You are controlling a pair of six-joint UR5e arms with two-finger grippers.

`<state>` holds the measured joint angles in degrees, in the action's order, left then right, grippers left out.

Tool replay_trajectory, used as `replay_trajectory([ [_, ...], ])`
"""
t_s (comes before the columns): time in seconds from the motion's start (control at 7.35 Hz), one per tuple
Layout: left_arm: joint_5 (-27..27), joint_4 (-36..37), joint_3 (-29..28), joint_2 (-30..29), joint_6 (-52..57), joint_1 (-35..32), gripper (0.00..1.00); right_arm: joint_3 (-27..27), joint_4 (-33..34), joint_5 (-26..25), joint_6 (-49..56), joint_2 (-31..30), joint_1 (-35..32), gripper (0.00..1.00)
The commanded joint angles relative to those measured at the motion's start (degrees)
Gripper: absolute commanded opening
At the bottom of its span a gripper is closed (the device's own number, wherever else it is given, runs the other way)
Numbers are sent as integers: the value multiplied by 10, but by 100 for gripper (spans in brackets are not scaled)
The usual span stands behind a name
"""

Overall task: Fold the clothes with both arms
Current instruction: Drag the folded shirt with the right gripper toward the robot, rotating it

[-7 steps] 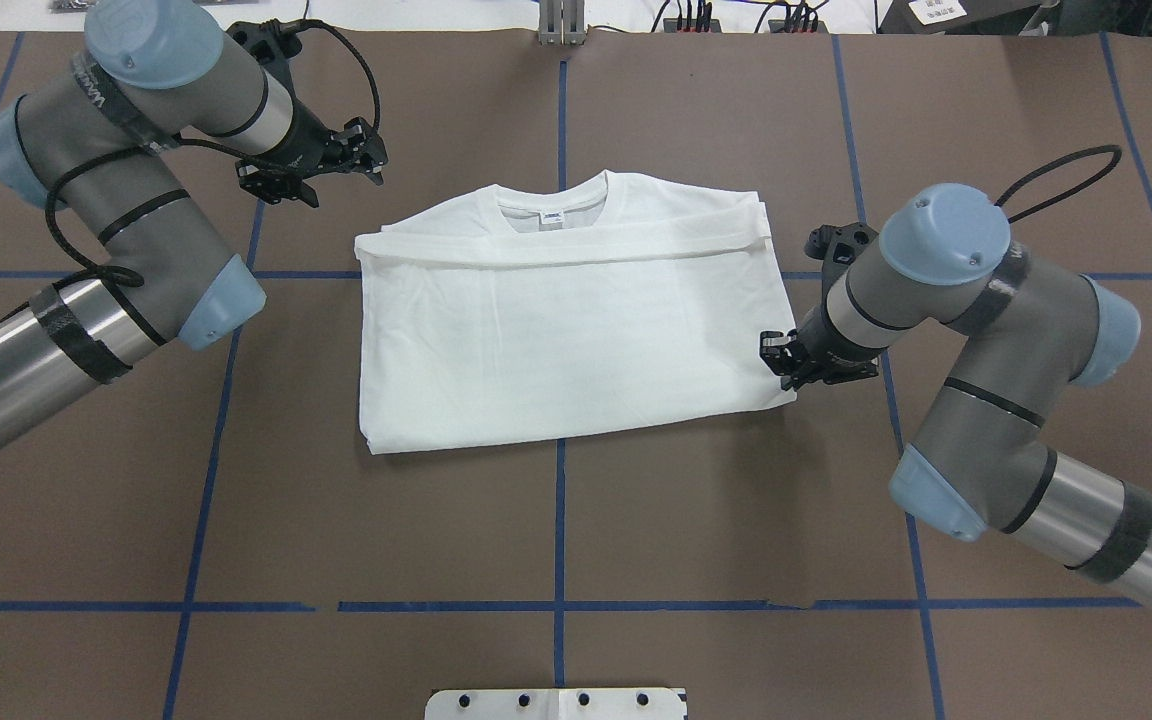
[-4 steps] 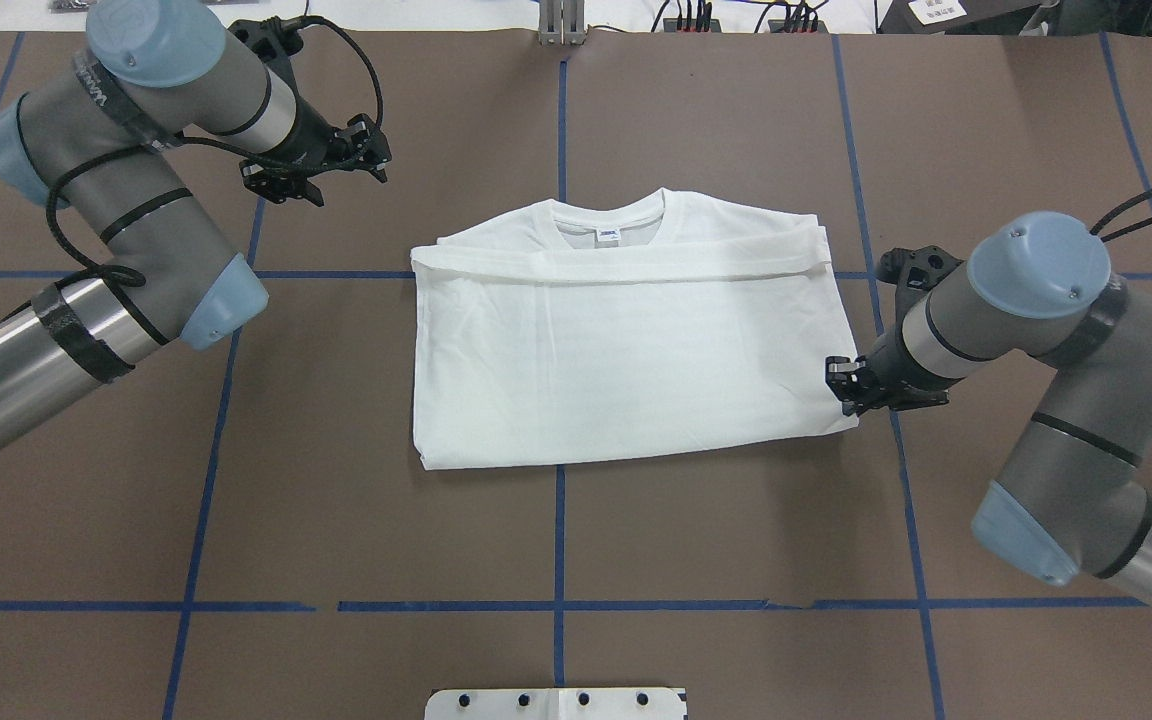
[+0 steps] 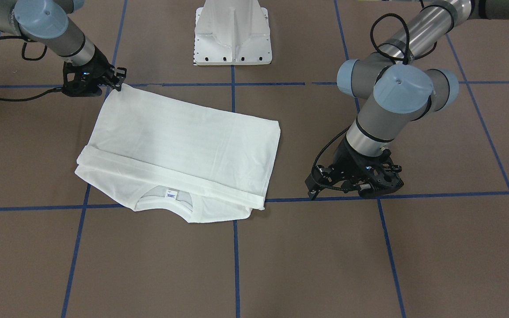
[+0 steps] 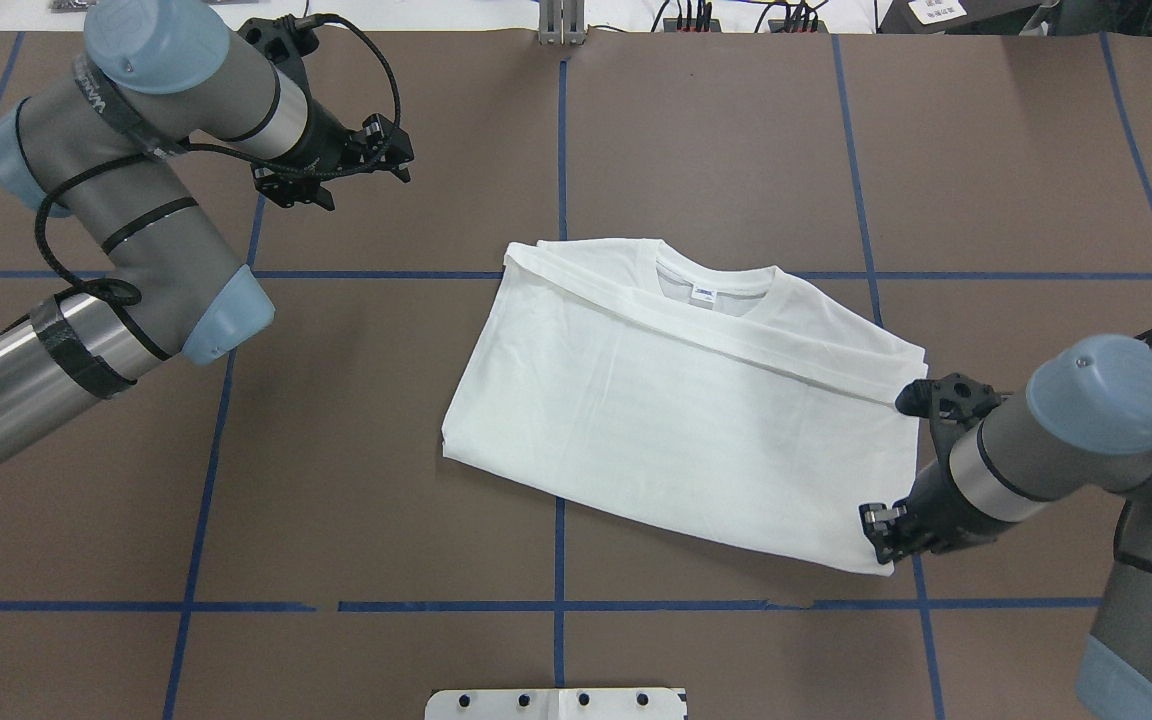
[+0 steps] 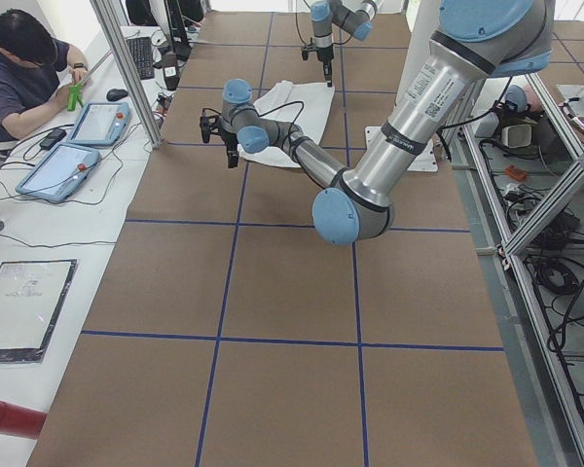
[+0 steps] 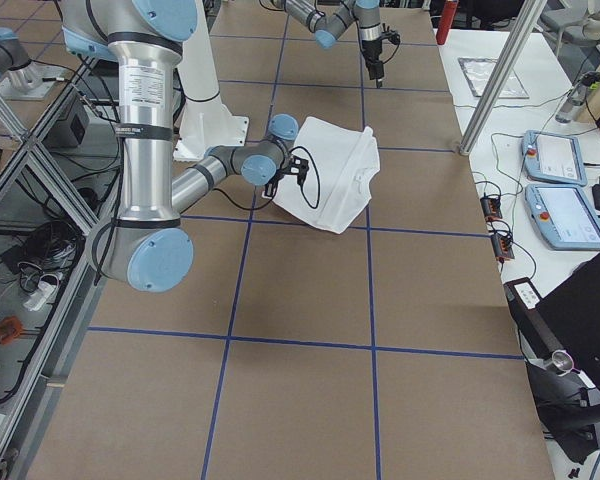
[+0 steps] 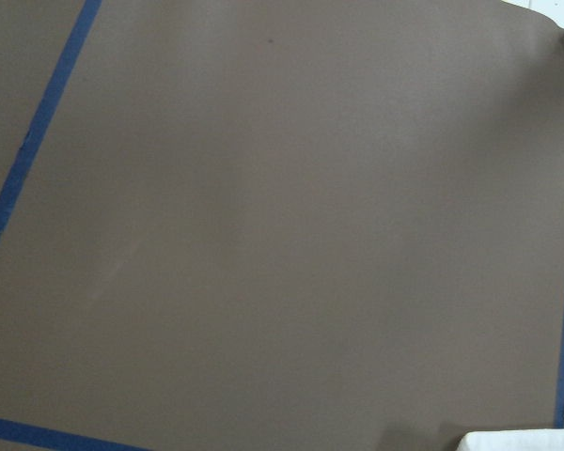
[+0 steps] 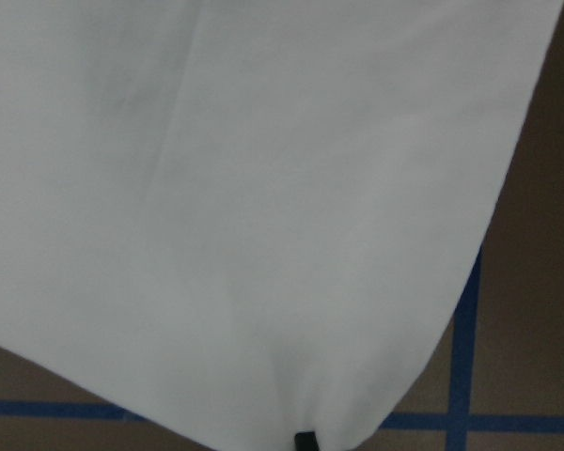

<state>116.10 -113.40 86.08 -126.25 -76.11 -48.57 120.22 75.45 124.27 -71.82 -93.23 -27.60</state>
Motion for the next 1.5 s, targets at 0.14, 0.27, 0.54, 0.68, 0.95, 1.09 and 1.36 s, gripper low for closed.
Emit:
replay_trajectory([
  [0.14, 0, 1, 22, 3, 0, 16, 99, 44, -1, -5, -100, -22, 152, 0],
  [0.27, 0, 2, 26, 3, -1, 20, 99, 44, -2, -13, -117, -18, 178, 0],
  [0.54, 0, 0, 26, 3, 0, 29, 99, 48, -5, -17, -122, 1, 178, 100],
  [0.68, 3, 1, 28, 3, -1, 45, 99, 48, -5, -18, -121, 19, 144, 100],
  [0.95, 5, 2, 65, 31, -49, 96, 99, 46, -6, -15, -118, 46, 42, 100],
  [1.09, 0, 3, 84, 42, -83, 131, 99, 44, -6, -17, -115, 73, 0, 100],
  [1.36, -30, 3, 85, 43, -187, 210, 99, 45, -6, -18, -114, 99, -64, 100],
])
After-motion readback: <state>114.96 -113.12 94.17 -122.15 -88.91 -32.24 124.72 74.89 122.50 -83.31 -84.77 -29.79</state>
